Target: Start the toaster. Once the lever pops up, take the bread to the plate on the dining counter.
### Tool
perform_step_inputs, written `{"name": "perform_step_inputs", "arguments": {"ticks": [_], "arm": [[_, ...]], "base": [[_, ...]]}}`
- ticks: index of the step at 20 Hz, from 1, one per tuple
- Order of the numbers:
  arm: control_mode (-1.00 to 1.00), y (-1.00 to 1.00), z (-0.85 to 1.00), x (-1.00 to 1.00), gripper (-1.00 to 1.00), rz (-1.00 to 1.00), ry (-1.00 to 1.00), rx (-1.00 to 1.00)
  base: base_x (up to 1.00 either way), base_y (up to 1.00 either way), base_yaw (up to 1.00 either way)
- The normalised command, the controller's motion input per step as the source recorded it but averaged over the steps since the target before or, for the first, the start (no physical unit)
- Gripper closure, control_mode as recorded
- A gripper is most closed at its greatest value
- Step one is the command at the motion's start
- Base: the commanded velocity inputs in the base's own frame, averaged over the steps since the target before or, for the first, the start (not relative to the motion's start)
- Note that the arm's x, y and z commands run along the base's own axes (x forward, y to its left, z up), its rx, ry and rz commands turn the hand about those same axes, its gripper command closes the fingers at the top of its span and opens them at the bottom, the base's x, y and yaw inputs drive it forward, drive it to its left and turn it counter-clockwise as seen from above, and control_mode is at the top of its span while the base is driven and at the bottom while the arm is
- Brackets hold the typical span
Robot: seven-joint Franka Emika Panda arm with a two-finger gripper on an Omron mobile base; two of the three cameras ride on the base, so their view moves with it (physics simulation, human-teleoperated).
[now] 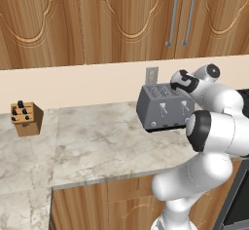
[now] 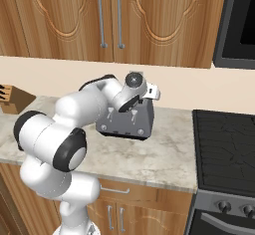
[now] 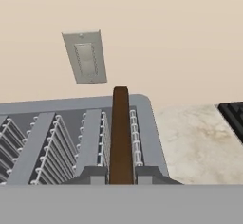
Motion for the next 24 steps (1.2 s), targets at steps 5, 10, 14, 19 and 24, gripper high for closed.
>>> {"name": "perform_step_inputs", "arguments": {"ticks": [5, 10, 14, 19, 24], "arm": [[-1.0, 0.0, 0.21, 0.0, 1.0, 0.0, -0.07, 0.0], [-1.0, 0.0, 0.1, -0.03, 1.0, 0.0, -0.09, 0.0], [-1.0, 0.0, 0.0, -0.09, 1.0, 0.0, -0.05, 0.0], [-1.0, 0.0, 0.23, -0.19, 1.0, 0.0, -0.04, 0.0], [-1.0, 0.0, 0.4, -0.17, 1.0, 0.0, 0.0, 0.0]], "base": [[0.0, 0.0, 0.0], [0.0, 0.0, 0.0], [0.0, 0.0, 0.0], [0.0, 0.0, 0.0], [0.0, 0.0, 0.0]]}}
